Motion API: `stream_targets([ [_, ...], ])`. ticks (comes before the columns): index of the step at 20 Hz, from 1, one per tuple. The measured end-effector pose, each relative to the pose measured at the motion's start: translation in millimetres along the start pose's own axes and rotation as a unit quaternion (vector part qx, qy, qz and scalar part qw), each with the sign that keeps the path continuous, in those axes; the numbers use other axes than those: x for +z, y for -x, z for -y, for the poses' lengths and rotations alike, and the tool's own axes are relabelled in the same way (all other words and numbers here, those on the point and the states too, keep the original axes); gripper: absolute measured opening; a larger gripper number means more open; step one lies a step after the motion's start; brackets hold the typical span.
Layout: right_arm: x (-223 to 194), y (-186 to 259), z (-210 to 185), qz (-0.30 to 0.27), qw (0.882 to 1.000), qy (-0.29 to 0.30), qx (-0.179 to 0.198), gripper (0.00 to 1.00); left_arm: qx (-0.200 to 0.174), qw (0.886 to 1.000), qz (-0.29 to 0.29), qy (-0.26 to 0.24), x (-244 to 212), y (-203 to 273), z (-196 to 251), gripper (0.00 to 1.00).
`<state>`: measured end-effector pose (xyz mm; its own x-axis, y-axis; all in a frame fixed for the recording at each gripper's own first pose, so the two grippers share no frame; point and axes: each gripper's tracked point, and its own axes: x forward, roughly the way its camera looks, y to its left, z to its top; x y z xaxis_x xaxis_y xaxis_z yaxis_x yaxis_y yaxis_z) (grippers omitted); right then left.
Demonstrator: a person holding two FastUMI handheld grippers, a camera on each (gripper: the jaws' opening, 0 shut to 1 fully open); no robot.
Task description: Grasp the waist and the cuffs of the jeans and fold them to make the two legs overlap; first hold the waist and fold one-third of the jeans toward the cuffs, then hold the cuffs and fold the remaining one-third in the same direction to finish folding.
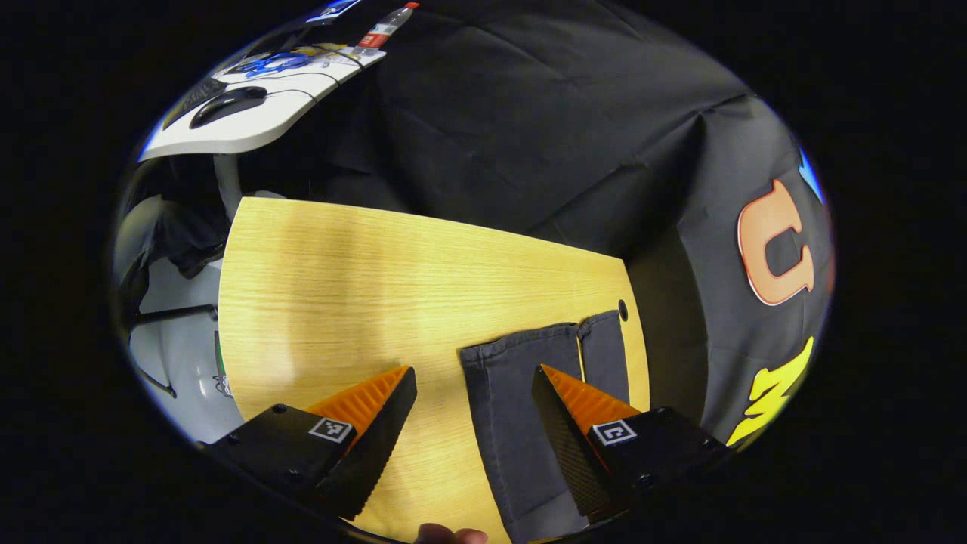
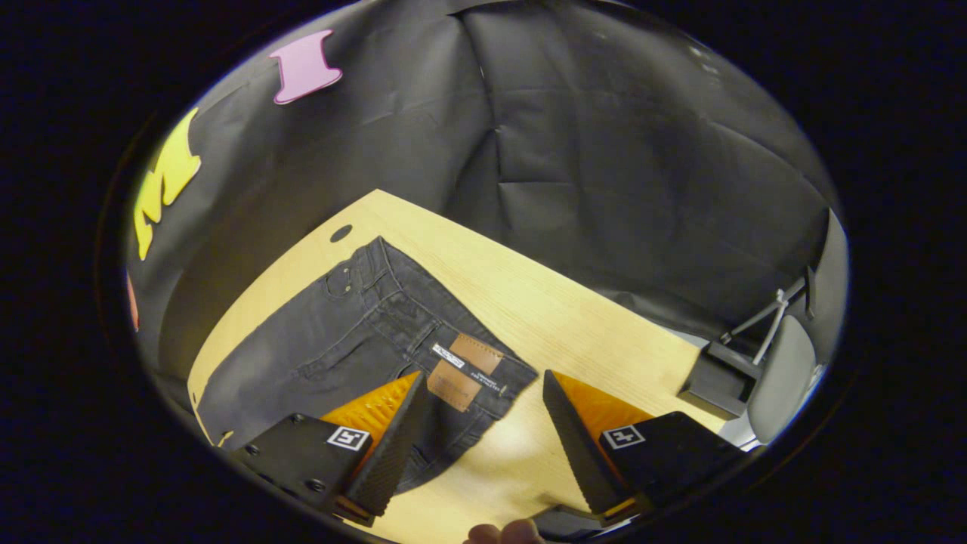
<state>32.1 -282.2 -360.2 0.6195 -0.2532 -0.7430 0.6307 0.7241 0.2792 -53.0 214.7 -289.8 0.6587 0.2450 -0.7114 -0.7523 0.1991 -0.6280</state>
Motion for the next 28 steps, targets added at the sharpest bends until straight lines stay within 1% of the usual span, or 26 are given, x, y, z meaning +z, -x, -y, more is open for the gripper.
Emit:
stream_targets([
  [1, -1.3, -4.0, -2.2, -0.005, 1.000, 0.001, -0.004, 0.96, 0.001, 1.000, -0.001, -0.001, 0.4, -4.0, 0.8, 0.99],
  [2, -3.1, -6.8, -3.9, -0.010, 1.000, 0.006, -0.008, 0.98, 0.002, 1.000, -0.002, -0.004, 2.3, -7.6, 0.9, 0.99],
  [3, -3.2, -8.5, -5.3, -0.010, 1.000, 0.013, -0.014, 0.94, 0.005, 1.000, -0.002, -0.005, 4.6, -11.2, 0.0, 0.99],
  [4, -7.5, -11.3, -6.3, -0.014, 1.000, 0.017, -0.019, 0.98, 0.007, 1.000, -0.004, -0.004, 5.3, -15.2, 0.0, 0.99],
  [5, -9.2, -11.4, -5.8, -0.019, 0.999, 0.018, -0.024, 0.99, 0.011, 1.000, -0.007, -0.003, 5.3, -19.4, -0.6, 0.99],
  [9, -7.9, -13.5, -6.3, -0.021, 0.999, 0.025, -0.035, 0.99, 0.017, 1.000, -0.009, -0.013, 7.3, -32.4, 12.9, 0.98],
  [11, -8.9, -13.7, -6.1, -0.020, 0.998, 0.033, -0.041, 0.99, 0.011, 1.000, -0.019, -0.023, 3.0, -41.9, 23.9, 0.98],
  [16, -11.6, -16.7, -5.9, -0.019, 0.995, 0.077, -0.061, 0.99, 0.035, 0.997, -0.021, -0.071, -2.0, -54.9, 36.0, 0.96],
  [18, -10.9, -15.1, -6.8, -0.016, 0.995, 0.074, -0.061, 0.99, 0.055, 0.994, -0.019, -0.089, -4.2, -58.9, 34.3, 0.92],
  [19, -11.1, -15.3, -6.8, -0.015, 0.995, 0.076, -0.059, 0.99, 0.054, 0.994, -0.022, -0.094, -7.1, -61.7, 36.5, 0.85],
  [20, -11.6, -16.0, -5.7, -0.014, 0.995, 0.083, -0.058, 0.94, 0.053, 0.993, -0.027, -0.099, -12.3, -65.4, 40.9, 0.82],
  [21, -11.2, -16.2, -6.0, -0.012, 0.995, 0.087, -0.056, 0.99, 0.054, 0.992, -0.034, -0.106, -15.0, -68.5, 43.5, 0.73],
  [22, -12.1, -17.0, -6.0, -0.011, 0.995, 0.088, -0.054, 0.94, 0.062, 0.991, -0.033, -0.114, -15.2, -68.2, 43.2, 0.79],
  [23, -12.2, -17.5, -6.0, -0.010, 0.995, 0.090, -0.051, 0.94, 0.070, 0.990, -0.029, -0.117, -14.2, -68.4, 39.7, 0.61],
  [24, -10.8, -16.3, -5.5, -0.008, 0.995, 0.091, -0.049, 0.94, 0.077, 0.990, -0.027, -0.117, -15.1, -69.1, 37.8, 0.63],
  [25, -10.4, -15.9, -6.2, -0.006, 0.994, 0.095, -0.048, 0.94, 0.080, 0.990, -0.023, -0.117, -15.5, -70.3, 37.9, 0.42],
  [26, -10.4, -14.9, -8.6, -0.006, 0.994, 0.097, -0.041, 0.94, 0.083, 0.989, -0.021, -0.117, -16.0, -70.5, 37.9, 0.37],
  [27, -10.2, -18.5, -8.0, -0.006, 0.994, 0.100, -0.041, 0.89, 0.084, 0.989, -0.023, -0.119, -17.3, -71.5, 37.8, 0.28],
  [28, -12.0, -20.5, -10.4, -0.009, 0.995, 0.098, -0.033, 0.84, 0.078, 0.989, -0.031, -0.118, -20.6, -72.3, 39.0, 0.26],
])
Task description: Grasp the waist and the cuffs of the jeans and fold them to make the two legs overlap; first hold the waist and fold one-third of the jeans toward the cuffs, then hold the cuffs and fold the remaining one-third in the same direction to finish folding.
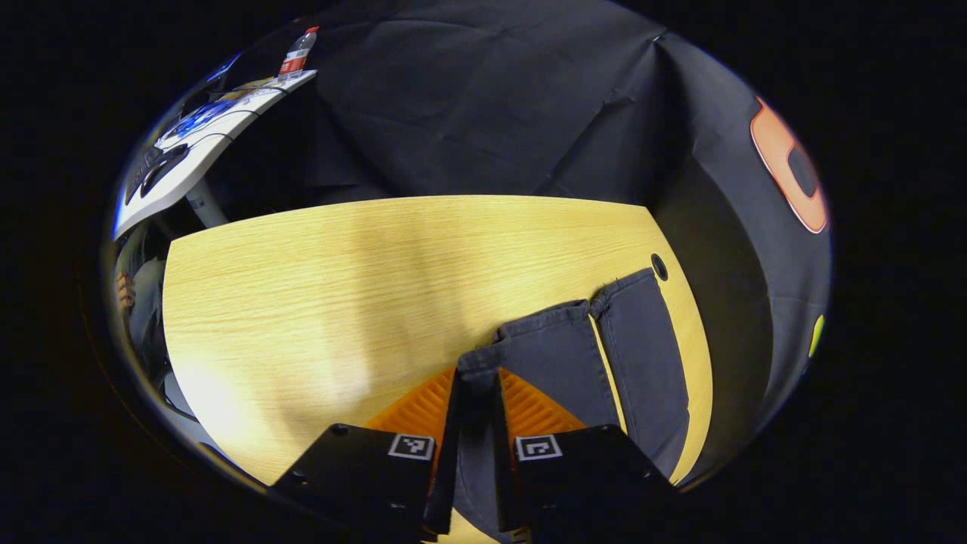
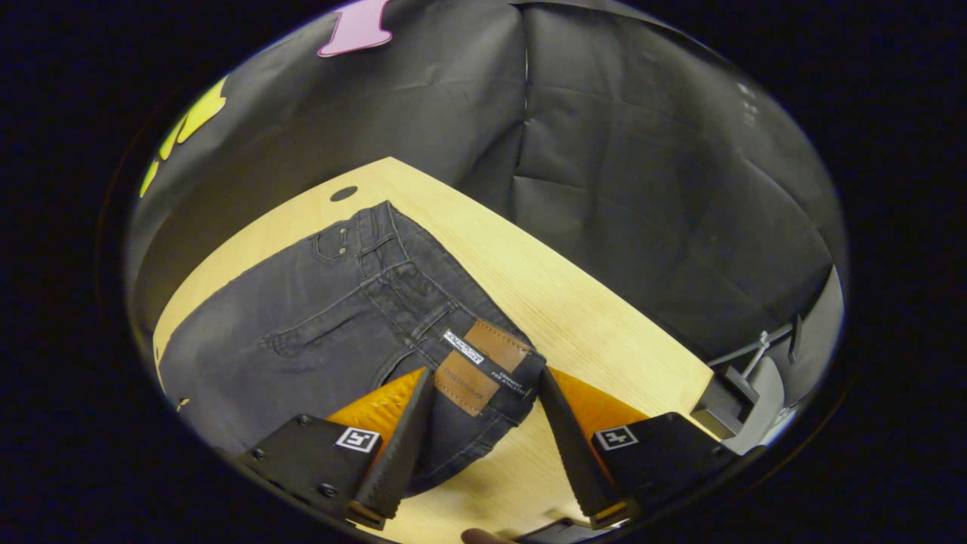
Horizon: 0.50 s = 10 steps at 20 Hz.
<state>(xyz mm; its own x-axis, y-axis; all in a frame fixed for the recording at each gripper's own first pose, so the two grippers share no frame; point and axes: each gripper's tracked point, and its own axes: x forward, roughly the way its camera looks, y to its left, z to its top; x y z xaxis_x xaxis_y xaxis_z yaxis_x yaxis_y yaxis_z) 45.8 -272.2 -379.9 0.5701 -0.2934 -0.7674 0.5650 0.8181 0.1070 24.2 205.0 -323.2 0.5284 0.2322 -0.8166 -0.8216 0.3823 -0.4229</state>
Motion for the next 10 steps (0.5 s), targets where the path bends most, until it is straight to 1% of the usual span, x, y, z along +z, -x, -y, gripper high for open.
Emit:
stream_targets([
  [1, 0.4, 1.6, -0.5, -0.005, 1.000, 0.000, -0.001, 0.80, -0.008, 1.000, 0.000, 0.005, 0.2, 1.1, 1.5, 0.20],
  [2, 1.3, 2.5, -0.9, -0.012, 1.000, 0.002, 0.002, 0.76, -0.020, 1.000, -0.004, 0.015, -0.4, -1.3, 5.6, 0.17],
  [3, 0.5, 2.9, -7.1, -0.022, 1.000, -0.006, 0.017, 0.72, -0.032, 0.999, -0.008, 0.026, 0.1, -2.1, 5.3, 0.11],
  [4, 1.0, 2.1, -8.4, -0.029, 0.999, -0.012, 0.014, 0.56, -0.041, 0.998, -0.013, 0.035, -0.1, -1.9, 4.8, 0.09],
  [5, -0.3, 4.6, -13.4, -0.045, 0.999, -0.017, 0.022, 0.41, -0.049, 0.998, -0.019, 0.044, -0.1, -2.4, 4.0, 0.07],
  [6, 3.7, 6.5, -14.9, -0.047, 0.998, -0.025, 0.024, 0.32, -0.053, 0.997, -0.026, 0.052, -1.5, -1.2, 3.0, 0.06],
  [7, -0.4, 6.5, -14.7, -0.068, 0.997, -0.033, 0.023, 0.24, -0.056, 0.996, -0.032, 0.058, -2.5, 1.0, 2.0, 0.05],
  [8, 1.6, 6.7, -15.0, -0.080, 0.995, -0.045, 0.032, 0.19, -0.058, 0.995, -0.038, 0.065, -4.0, 4.8, 1.6, 0.04],
  [10, 3.4, 8.1, -17.5, -0.106, 0.989, -0.086, 0.051, 0.11, -0.071, 0.992, -0.048, 0.088, -6.2, 14.5, 4.2, 0.04],
])
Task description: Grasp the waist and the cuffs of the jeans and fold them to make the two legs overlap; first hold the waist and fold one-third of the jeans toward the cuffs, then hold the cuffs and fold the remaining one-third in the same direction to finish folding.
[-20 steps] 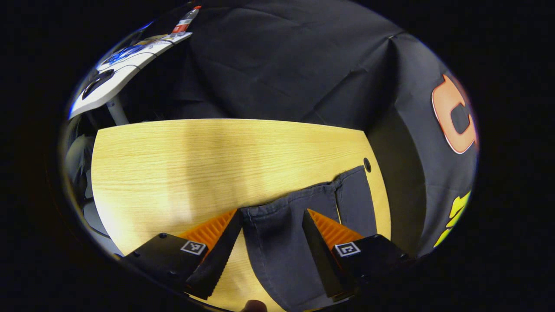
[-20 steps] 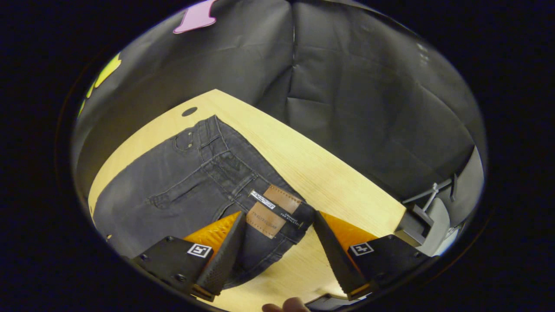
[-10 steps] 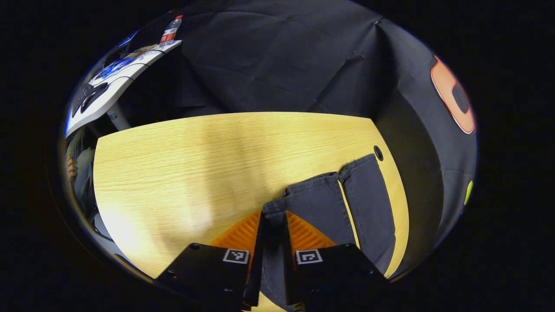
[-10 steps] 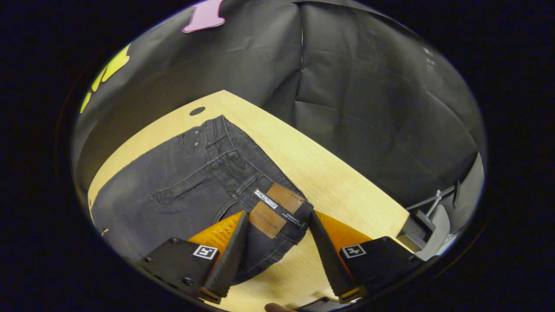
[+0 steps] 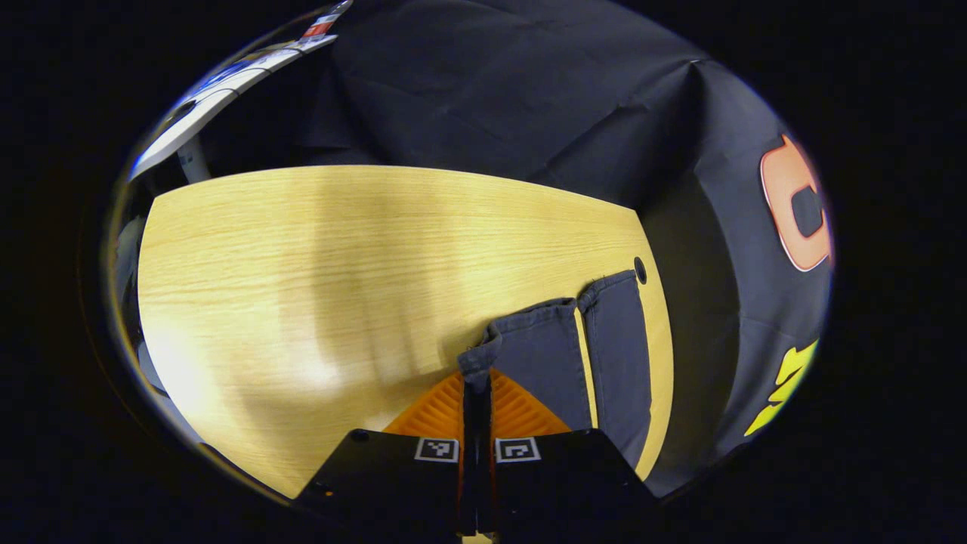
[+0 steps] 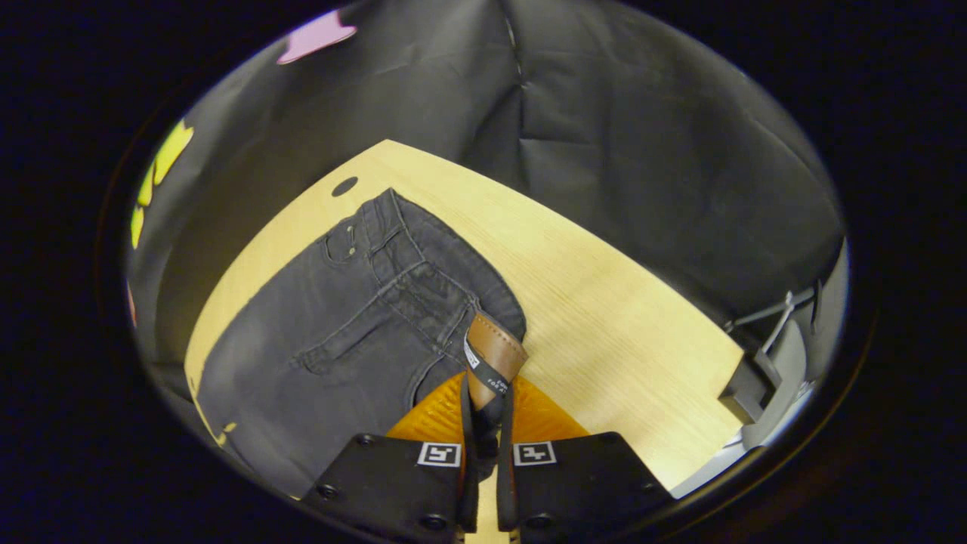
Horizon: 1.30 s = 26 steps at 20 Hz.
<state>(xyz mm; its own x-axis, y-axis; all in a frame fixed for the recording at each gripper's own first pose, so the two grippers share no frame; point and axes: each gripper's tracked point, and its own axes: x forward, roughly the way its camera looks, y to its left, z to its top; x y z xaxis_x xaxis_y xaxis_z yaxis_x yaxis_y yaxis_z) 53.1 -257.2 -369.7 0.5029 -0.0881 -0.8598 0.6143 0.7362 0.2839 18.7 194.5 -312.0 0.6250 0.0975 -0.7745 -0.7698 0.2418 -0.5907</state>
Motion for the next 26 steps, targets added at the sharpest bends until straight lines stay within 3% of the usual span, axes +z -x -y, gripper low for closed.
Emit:
stream_targets([
  [3, 6.9, 11.3, -9.1, -0.029, 0.996, -0.069, 0.045, 0.14, -0.026, 0.998, -0.009, 0.050, 2.0, 9.9, 17.0, 0.04],
  [4, 9.2, 17.1, -11.6, -0.036, 0.994, -0.084, 0.058, 0.10, -0.034, 0.997, -0.013, 0.068, 3.7, 12.2, 21.5, 0.04],
  [12, 43.4, 70.5, -52.9, -0.092, 0.974, -0.156, 0.134, 0.10, -0.079, 0.980, -0.051, 0.177, 25.6, 43.3, 66.1, 0.04],
  [19, 86.4, 87.7, -99.3, -0.131, 0.954, -0.211, 0.170, 0.06, -0.071, 0.969, -0.083, 0.223, 47.8, 35.3, 118.4, 0.04],
  [21, 99.1, 81.2, -113.0, -0.138, 0.951, -0.217, 0.173, 0.10, -0.068, 0.966, -0.092, 0.233, 53.2, 26.5, 139.0, 0.04],
  [22, 105.8, 76.3, -120.6, -0.141, 0.949, -0.219, 0.175, 0.06, -0.066, 0.963, -0.094, 0.244, 56.8, 19.8, 149.4, 0.04],
  [24, 120.8, 61.8, -136.0, -0.145, 0.944, -0.235, 0.178, 0.14, -0.050, 0.959, -0.094, 0.261, 61.0, 3.5, 160.5, 0.04],
  [26, 134.3, 46.5, -150.4, -0.152, 0.937, -0.257, 0.183, 0.10, -0.036, 0.954, -0.090, 0.283, 67.6, -12.0, 172.7, 0.04],
])
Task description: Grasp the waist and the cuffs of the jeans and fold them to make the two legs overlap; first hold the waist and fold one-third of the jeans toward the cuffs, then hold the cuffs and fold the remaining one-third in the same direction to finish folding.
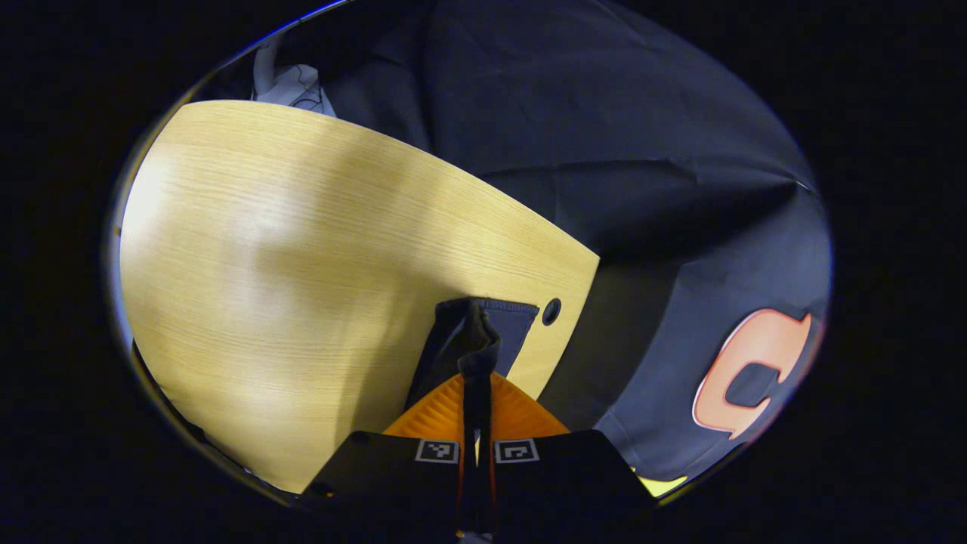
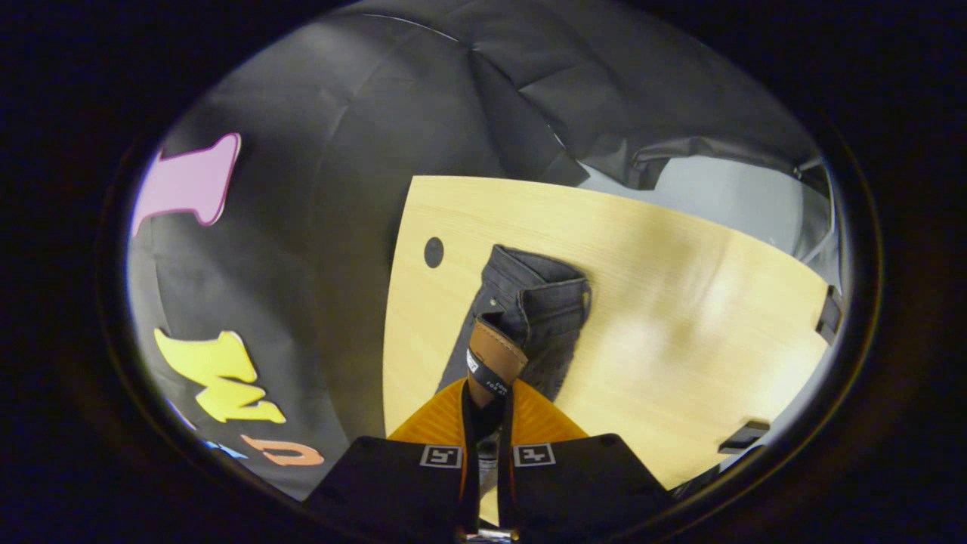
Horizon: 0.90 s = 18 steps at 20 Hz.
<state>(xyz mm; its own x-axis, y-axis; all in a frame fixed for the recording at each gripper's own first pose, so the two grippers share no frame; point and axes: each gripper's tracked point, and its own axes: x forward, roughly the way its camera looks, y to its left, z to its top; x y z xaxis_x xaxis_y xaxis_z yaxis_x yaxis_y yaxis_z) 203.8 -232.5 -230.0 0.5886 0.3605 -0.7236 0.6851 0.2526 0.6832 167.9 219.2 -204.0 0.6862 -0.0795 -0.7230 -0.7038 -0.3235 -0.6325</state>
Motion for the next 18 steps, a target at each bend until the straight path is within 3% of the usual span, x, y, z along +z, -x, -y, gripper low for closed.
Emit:
stream_targets([
  [3, 16.1, -28.3, -18.5, -0.005, 1.000, -0.015, 0.007, 0.14, 0.007, 1.000, 0.010, -0.007, -5.7, -25.3, 24.7, 0.04],
  [6, 31.2, -57.5, -29.2, -0.009, 1.000, -0.019, 0.003, 0.06, 0.017, 1.000, 0.020, -0.007, -16.5, -58.5, 42.9, 0.04],
  [7, 34.0, -66.0, -31.2, -0.010, 1.000, -0.022, 0.002, 0.10, 0.023, 0.999, 0.024, -0.011, -16.1, -69.6, 43.4, 0.03],
  [9, 39.3, -85.1, -30.8, -0.013, 1.000, -0.025, -0.004, 0.06, 0.038, 0.999, 0.027, -0.024, -18.0, -90.8, 47.3, 0.04],
  [13, 44.3, -116.7, -25.0, -0.016, 0.999, -0.047, -0.015, 0.10, 0.071, 0.996, 0.016, -0.049, -22.2, -135.9, 40.0, 0.04],
  [15, 45.0, -126.2, -20.3, -0.017, 0.998, -0.048, -0.025, 0.05, 0.082, 0.995, 0.020, -0.058, -20.9, -150.6, 33.1, 0.05],
  [18, 46.5, -136.2, -19.9, -0.014, 0.998, -0.047, -0.029, 0.12, 0.084, 0.994, 0.007, -0.068, -27.4, -162.3, 31.6, 0.07],
])
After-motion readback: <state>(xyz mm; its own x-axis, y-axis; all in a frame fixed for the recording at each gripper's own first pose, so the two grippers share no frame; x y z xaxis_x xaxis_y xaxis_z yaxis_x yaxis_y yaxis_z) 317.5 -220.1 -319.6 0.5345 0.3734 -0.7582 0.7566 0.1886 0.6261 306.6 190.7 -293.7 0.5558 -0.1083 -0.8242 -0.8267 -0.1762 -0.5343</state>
